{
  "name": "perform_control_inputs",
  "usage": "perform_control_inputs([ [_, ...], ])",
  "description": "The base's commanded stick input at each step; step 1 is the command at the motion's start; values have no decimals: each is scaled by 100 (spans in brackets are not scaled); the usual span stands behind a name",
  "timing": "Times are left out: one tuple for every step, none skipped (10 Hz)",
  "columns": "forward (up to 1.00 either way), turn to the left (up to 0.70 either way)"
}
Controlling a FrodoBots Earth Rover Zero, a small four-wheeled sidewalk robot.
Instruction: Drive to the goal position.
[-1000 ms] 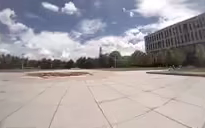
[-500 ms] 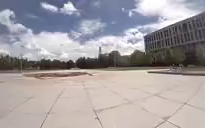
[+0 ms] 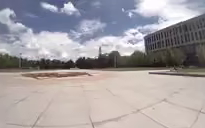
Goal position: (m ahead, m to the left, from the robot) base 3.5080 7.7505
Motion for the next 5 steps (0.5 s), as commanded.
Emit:
perform_control_inputs([
  [0, 70],
  [0, 70],
  [0, 69],
  [0, 67],
  [0, 69],
])
